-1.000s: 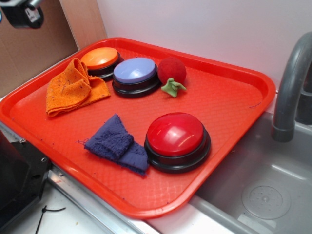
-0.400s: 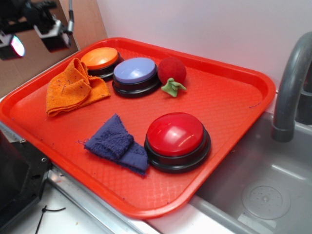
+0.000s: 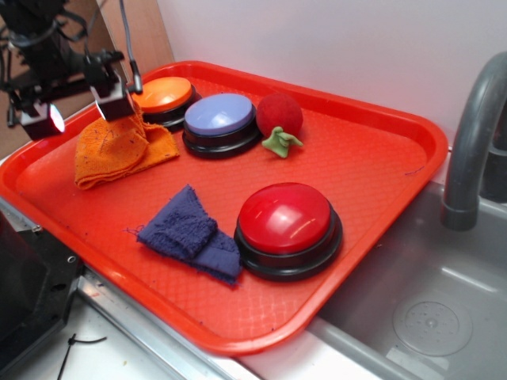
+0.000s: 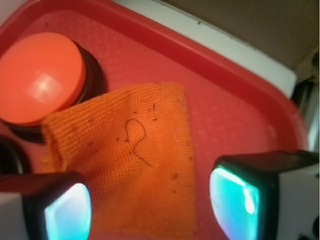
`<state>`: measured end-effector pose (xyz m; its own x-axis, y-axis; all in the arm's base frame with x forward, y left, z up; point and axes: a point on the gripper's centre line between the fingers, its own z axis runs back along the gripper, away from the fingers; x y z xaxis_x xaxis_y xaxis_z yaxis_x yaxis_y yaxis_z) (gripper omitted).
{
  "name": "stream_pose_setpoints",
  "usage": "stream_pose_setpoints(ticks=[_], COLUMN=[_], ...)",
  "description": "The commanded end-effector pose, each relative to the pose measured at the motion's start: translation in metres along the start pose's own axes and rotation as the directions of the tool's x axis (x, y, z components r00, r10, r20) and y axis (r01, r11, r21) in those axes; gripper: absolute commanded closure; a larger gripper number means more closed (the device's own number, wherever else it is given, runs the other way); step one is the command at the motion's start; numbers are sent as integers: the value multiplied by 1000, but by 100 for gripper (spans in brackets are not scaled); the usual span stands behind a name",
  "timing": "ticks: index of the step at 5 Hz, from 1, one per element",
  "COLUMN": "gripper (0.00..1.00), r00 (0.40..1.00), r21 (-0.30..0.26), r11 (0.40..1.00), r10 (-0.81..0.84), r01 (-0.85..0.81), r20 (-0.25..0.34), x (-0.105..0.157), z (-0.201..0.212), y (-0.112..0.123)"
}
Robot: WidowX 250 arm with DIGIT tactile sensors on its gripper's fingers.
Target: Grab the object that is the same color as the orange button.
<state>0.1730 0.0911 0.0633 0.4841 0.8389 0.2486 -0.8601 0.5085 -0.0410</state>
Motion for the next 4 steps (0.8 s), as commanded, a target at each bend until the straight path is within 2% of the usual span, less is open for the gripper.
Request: stream_pose_setpoints(ticks=[1, 3, 4], gripper=[0, 0, 100], r00=[1000, 996, 994], r21=[-7, 16, 25], r11=[1000, 998, 995], r10=[18, 65, 94], r01=[-19, -64, -93], r20=[-23, -56, -52], x=[-5, -4, -4], z=[-28, -42, -44], y=[4, 12, 12])
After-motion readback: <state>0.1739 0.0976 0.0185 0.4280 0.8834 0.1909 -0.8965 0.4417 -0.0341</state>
